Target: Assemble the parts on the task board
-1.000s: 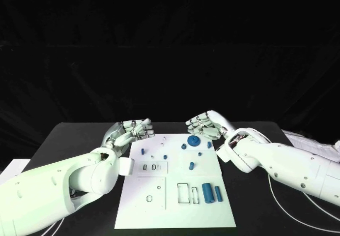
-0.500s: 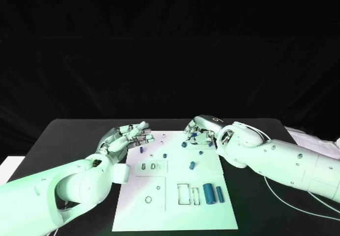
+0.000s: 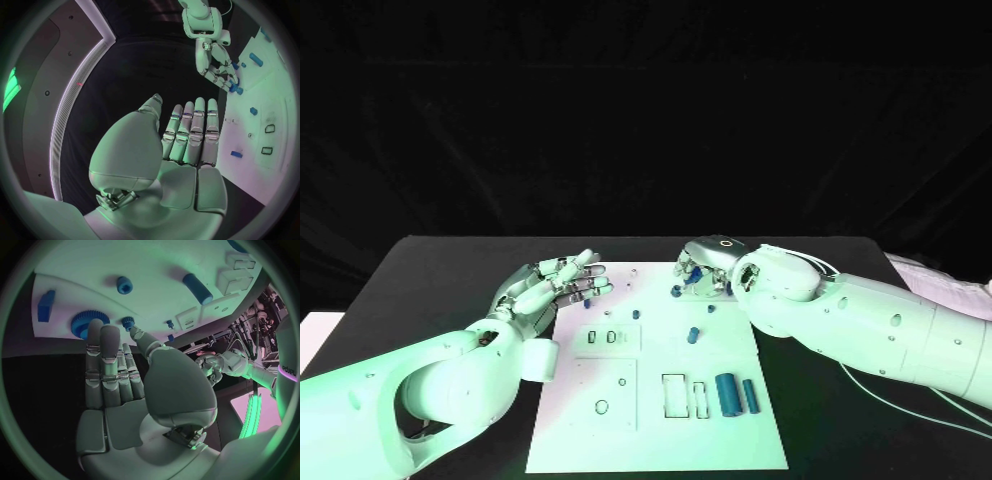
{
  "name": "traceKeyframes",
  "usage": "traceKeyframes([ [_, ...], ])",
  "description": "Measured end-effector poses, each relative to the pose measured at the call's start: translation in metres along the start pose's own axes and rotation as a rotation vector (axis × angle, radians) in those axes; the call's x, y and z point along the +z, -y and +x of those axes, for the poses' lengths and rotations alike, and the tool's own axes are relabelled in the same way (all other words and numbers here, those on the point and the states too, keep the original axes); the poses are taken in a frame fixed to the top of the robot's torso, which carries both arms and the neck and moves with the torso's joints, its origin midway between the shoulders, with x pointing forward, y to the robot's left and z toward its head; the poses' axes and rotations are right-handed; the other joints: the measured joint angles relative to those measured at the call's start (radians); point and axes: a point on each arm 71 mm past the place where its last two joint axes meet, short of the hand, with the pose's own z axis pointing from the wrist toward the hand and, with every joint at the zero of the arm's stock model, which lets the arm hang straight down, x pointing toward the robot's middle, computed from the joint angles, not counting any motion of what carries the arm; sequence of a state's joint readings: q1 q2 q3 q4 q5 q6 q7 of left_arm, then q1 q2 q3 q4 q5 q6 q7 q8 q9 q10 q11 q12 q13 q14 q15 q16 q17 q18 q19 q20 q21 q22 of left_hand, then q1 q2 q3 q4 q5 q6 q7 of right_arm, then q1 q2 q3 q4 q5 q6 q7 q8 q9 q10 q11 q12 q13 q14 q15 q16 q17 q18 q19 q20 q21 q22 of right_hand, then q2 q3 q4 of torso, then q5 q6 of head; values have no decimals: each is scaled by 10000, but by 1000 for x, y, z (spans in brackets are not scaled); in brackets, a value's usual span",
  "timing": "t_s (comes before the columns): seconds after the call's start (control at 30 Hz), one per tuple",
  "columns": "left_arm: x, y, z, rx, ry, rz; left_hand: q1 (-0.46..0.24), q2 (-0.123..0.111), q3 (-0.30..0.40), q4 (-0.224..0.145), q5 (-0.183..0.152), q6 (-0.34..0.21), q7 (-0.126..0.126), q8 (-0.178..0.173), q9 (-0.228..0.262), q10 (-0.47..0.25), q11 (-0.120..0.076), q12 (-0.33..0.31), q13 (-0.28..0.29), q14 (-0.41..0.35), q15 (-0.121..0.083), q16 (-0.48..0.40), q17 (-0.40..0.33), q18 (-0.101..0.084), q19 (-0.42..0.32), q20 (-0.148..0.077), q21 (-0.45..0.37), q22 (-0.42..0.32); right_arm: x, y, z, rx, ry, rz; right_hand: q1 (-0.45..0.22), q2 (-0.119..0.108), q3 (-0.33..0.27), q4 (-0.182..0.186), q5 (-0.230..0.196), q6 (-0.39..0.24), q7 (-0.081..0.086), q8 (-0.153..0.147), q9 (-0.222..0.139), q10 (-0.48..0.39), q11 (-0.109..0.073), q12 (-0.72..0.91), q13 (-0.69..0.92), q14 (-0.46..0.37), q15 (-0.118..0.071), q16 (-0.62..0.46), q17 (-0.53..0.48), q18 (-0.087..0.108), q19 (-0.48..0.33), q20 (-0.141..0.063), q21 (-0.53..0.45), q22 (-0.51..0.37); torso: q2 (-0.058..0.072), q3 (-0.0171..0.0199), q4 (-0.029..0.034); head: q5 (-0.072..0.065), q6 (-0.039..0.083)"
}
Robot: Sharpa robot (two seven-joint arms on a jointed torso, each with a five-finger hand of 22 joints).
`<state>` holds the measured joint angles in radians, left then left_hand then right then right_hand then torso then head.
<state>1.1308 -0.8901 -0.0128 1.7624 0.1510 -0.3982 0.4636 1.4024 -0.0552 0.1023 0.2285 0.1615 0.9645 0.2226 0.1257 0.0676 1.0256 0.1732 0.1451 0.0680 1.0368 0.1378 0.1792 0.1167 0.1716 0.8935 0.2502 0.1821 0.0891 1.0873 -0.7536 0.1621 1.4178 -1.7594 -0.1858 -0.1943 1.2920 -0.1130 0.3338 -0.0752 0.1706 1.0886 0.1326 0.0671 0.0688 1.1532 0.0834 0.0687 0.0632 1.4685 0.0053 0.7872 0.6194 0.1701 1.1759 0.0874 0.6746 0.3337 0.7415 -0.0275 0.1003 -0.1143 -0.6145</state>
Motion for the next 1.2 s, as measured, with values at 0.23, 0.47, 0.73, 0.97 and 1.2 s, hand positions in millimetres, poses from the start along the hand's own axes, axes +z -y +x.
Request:
traceKeyframes([
  [0.23, 0, 0, 0, -28, -16, -33, 0, 0, -11, -20, 0, 0, 0, 0, 0, 0, 0, -60, 0, 0, 0, 0, -1, 0, 0, 0, 0, -15, 2, -1, 2, -241, -339, 41, 71, -71, 236, 258, 0, 99, -98, 0, -1, 0, -2, 0, -2, 0, 0, 1592, 1723, 0, -174, 22, 537, 366, 81, -22, 41, -79, 10],
  [0.47, 0, 0, 1, -50, -48, -71, 40, 40, -11, -72, 0, 37, 37, -47, -8, 0, 1, -60, 1, 0, 0, -51, -1, -2, 35, 36, -42, -28, 3, -4, 3, -335, -535, -11, 162, 14, 384, 405, -1, 144, -142, 0, -1, 11, 9, 0, -2, -1, 0, 2341, 2566, -1, -230, 38, 815, 536, 131, -47, 86, -115, 16],
  [0.73, 0, 0, 1, -55, -48, -105, 40, 40, 15, -98, 0, 37, 37, -47, -8, 36, 36, -105, 1, -1, 1, -51, -2, -2, 35, 36, -42, -37, 5, -6, 4, -378, -629, -69, 204, -17, 547, 566, -46, 179, -169, 0, 3, 111, -38, 0, 0, -1, 0, 2891, 3174, -1, -317, 24, 1081, 707, 182, -65, 112, -119, 15],
  [0.97, 1, 0, 1, -56, -45, -149, 40, 39, -13, -125, 0, 37, 37, -47, -7, 36, 36, -105, -7, -1, 1, -59, -3, -2, 35, 36, -42, -38, 6, -8, 3, -393, -632, -108, 245, 25, 775, 622, -147, 338, -153, 0, 22, 229, -68, 0, -7, -1, 0, 3500, 3846, -1, -352, -12, 1347, 873, 219, -71, 125, -105, 1],
  [1.2, 1, -1, 1, -63, -60, -187, 40, 39, -13, -124, 0, 37, 37, -47, -7, 36, 36, -105, -6, -1, 1, -98, -4, -2, 35, 36, -42, -51, 7, -8, 2, -426, -587, -100, 668, 210, 1390, 489, -900, 684, -124, 66, 78, 559, -127, -26, -45, -19, -128, 4361, 4800, 0, -390, -50, 1838, 1168, 248, -81, 140, -118, 26],
])
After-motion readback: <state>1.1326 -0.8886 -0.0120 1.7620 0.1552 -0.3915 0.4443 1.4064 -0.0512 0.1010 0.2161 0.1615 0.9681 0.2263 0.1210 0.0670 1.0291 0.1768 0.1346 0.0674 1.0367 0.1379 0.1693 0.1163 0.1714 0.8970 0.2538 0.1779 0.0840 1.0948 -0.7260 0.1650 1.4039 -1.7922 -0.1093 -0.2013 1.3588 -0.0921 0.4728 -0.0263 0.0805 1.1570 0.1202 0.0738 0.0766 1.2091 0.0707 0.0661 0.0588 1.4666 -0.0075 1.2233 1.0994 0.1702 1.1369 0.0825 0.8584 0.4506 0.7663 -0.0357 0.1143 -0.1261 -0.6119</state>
